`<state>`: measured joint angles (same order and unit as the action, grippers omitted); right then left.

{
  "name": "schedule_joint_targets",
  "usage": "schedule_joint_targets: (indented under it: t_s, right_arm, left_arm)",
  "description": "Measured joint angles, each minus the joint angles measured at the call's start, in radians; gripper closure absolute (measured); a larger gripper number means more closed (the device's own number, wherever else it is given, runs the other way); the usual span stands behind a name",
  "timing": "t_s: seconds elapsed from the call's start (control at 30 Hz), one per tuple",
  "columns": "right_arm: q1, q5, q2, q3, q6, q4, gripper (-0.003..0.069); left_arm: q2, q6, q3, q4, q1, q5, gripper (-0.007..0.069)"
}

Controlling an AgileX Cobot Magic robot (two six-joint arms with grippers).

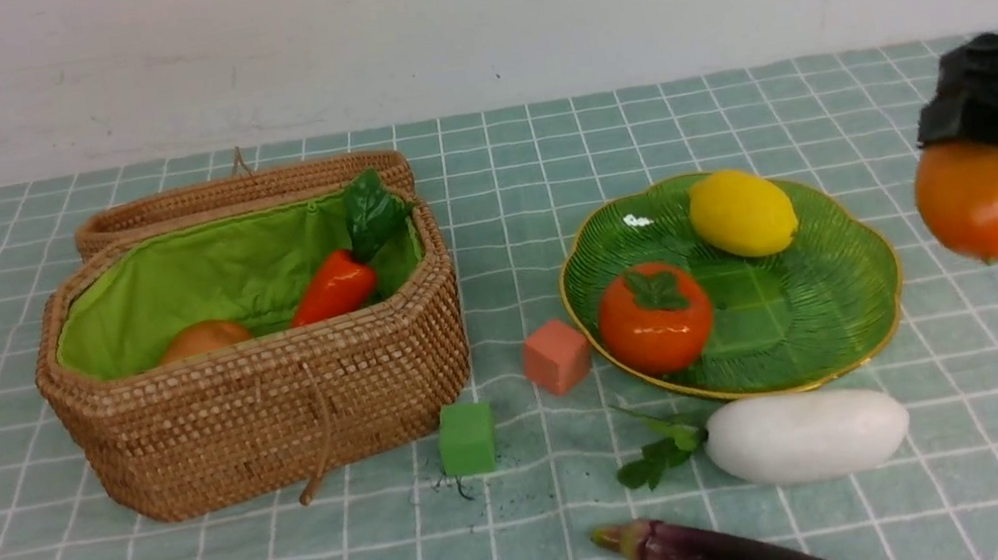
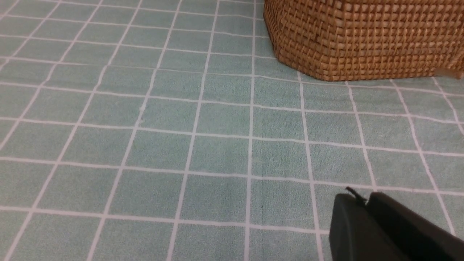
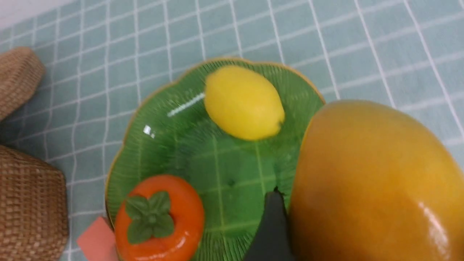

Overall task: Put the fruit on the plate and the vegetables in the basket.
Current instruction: Use the right arm to grab a mango and put it into the right plate, then grab an eggplant with your right arm and place it in the basket on the left.

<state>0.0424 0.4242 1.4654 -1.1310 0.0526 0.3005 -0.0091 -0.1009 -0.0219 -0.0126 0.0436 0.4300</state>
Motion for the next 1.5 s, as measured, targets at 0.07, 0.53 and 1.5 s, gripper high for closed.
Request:
schedule_joint_targets:
  t_s: [0.07,0.53,1.5]
  right_arm:
    - [0.032,-0.071,0.049,-0.003,-0.053,0.017,0.0104]
    - [0.128,-0.169,0.317,-0.005,-0.181,0.017,-0.0006]
    - [0.551,0.063,0.17,0.311,-0.335,-0.165,0.0095]
  left_arm:
    - [0.0,0.0,0.0,0.0,0.0,0.0,0.0575]
    - [0.0,0.0,0.0,0.0,0.0,0.0,0.0561]
    - [0.0,0.0,0.0,0.0,0.0,0.0,0.0535]
